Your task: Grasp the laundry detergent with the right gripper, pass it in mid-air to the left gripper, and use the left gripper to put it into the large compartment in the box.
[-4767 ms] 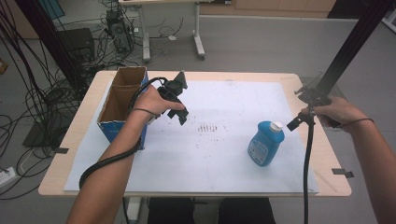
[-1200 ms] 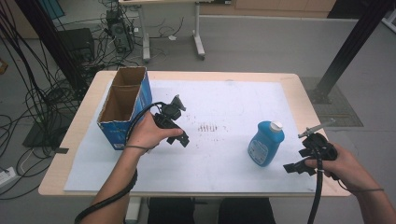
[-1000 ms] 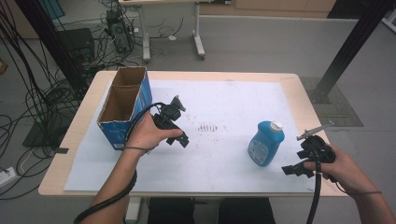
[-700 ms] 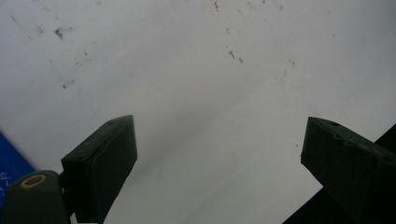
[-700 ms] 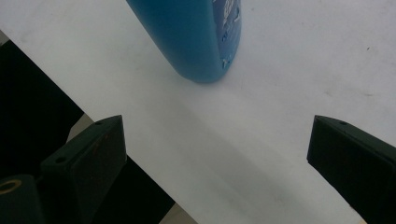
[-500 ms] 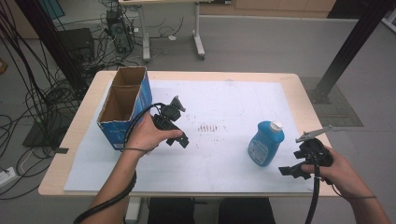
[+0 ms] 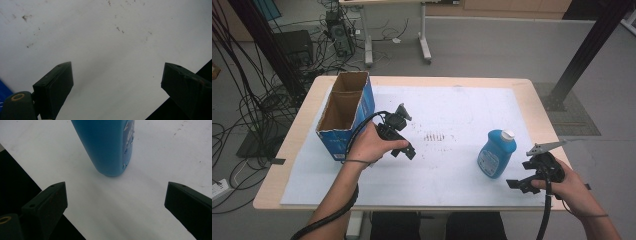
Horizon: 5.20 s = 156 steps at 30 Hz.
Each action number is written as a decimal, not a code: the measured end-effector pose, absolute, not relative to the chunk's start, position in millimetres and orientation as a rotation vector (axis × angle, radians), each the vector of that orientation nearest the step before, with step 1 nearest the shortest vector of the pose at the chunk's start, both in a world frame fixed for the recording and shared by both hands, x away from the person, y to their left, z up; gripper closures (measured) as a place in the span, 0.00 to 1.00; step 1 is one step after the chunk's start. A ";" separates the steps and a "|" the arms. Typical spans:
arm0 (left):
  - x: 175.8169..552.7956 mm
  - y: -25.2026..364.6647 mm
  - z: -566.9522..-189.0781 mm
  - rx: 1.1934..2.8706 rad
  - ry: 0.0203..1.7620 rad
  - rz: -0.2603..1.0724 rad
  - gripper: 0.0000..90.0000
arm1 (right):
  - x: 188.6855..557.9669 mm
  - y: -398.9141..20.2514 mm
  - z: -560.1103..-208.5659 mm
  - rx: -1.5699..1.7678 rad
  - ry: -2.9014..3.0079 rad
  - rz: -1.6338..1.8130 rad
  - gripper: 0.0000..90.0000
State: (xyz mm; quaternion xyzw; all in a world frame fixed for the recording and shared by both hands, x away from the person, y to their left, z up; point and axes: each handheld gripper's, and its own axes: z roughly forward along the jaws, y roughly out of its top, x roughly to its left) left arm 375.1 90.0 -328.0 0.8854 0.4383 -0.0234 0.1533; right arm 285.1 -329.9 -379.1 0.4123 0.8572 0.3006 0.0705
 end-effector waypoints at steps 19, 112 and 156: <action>371.1 86.4 -330.4 2.544 1.249 -0.070 0.12 | 277.1 -327.8 -394.1 1.198 2.536 1.003 0.05; 357.3 91.1 -324.9 2.529 1.247 -0.057 0.12 | 273.0 -313.3 -438.5 1.053 2.095 1.403 0.06; 350.8 97.0 -324.0 2.533 1.241 -0.059 0.12 | 281.7 -300.0 -460.0 1.028 1.984 1.464 0.04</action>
